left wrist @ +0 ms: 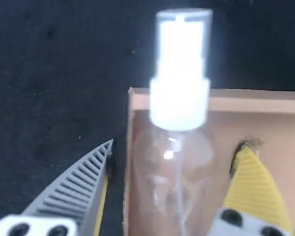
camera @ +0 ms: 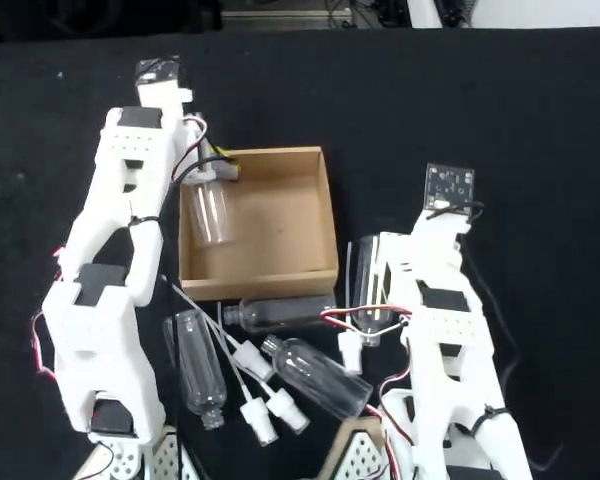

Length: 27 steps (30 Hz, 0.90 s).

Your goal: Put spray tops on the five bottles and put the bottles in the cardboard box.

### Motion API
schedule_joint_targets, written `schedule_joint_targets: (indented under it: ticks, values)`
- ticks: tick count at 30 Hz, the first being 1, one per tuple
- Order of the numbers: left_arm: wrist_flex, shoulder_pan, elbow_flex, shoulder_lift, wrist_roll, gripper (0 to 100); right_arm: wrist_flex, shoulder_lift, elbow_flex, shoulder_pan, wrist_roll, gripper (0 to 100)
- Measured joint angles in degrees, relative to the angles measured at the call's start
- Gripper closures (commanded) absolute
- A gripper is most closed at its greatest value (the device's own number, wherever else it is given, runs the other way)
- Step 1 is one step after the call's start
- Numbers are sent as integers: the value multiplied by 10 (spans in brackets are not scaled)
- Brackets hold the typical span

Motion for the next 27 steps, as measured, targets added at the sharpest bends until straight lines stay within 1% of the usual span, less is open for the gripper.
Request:
schedule_joint_targets:
  ticks: [5,16,22,27]
  values:
    - [3,10,-14,4,0,742,0,0,0,0,0,850]
    - [-4,10,-17,28,-1,748,0,0,0,0,0,850]
    - [-5,11,-17,28,-1,852,0,0,0,0,0,850]
    - [-6,15,-25,29,-14,864,0,0,0,0,0,850]
